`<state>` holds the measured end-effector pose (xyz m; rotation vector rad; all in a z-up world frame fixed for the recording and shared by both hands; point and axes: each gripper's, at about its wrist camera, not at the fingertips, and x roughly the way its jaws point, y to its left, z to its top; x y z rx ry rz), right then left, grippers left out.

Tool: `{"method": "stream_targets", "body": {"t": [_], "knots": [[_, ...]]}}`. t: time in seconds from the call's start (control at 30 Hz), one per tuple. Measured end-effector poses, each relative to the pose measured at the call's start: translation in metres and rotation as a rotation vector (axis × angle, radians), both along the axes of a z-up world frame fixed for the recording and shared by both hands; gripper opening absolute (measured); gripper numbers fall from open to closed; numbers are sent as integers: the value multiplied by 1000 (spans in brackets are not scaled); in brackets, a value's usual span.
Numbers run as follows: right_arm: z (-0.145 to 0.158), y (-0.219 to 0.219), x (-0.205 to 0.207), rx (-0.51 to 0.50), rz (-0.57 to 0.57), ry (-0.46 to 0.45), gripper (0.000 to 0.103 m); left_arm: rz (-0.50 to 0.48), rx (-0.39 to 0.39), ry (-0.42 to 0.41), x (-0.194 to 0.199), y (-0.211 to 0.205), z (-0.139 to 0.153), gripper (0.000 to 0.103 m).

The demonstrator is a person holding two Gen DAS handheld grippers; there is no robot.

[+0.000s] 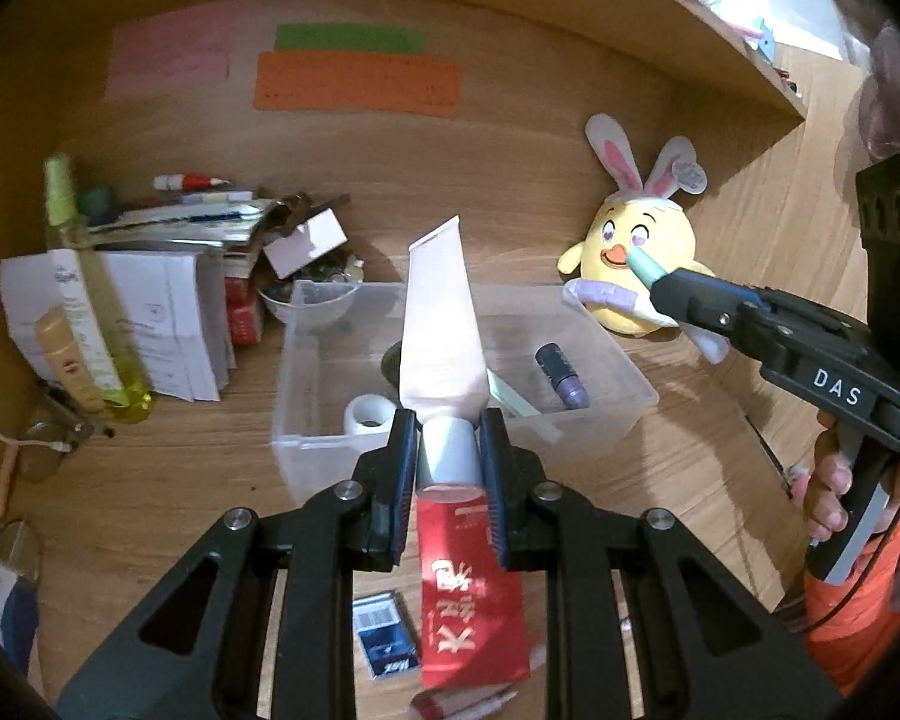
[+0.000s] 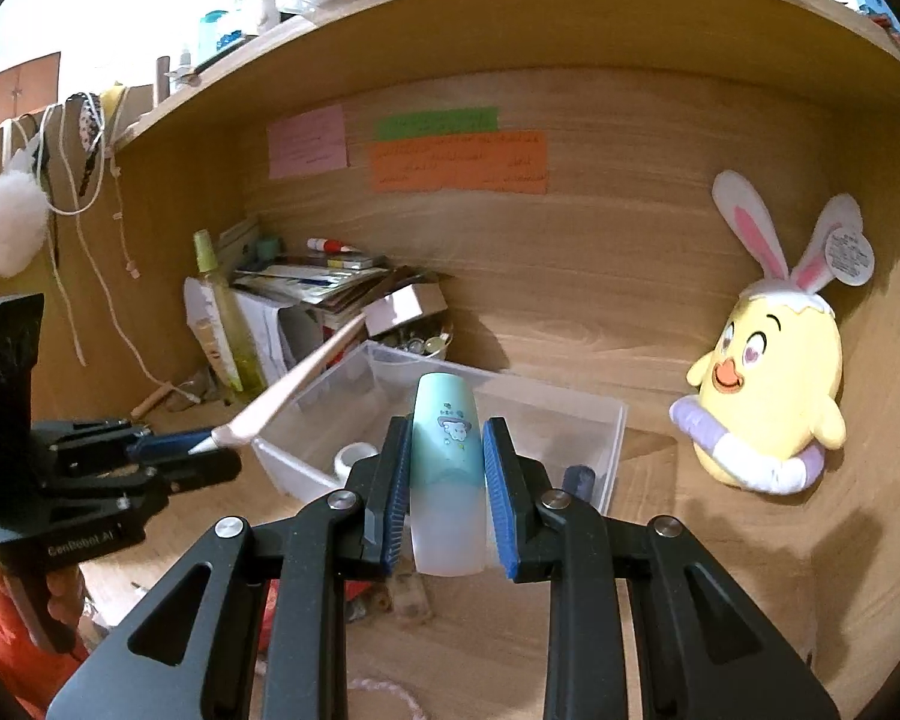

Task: Organize objects
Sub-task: 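Lift the light blue bottle and white tube over the clear bin with both grippers, then lower both held items into the bin and open both grippers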

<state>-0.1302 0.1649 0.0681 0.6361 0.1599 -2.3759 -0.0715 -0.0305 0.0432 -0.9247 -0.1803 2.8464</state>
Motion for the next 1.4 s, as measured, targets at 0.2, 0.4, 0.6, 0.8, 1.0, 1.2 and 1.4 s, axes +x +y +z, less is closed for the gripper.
{"method": "stream_targets", "body": {"t": [0.2,0.4,0.6,0.8,1.0,1.2,1.4], "knots": [[-2,-7,-21,7,-13,-16,22,-18,1,-28,-23,7,-6,21],[-8,-14,-46,31,-26,-40,22,-34,18,-52,-46,6,-7,21],[-25,-26,-69,74,-31,-82,22,-53,2,-92,-70,10,-14,21],[-50,-31,-88,102,-35,-147,22,-77,-19,-137,-87,19,-25,21],[-68,-33,-99,123,-34,-196,22,-99,-30,-170,-98,29,-33,21],[-79,-36,-103,143,-26,-221,22,-98,-24,-192,-107,33,-39,21],[-85,-39,-105,160,-15,-239,22,-86,-25,-203,-112,31,-43,21]]}}
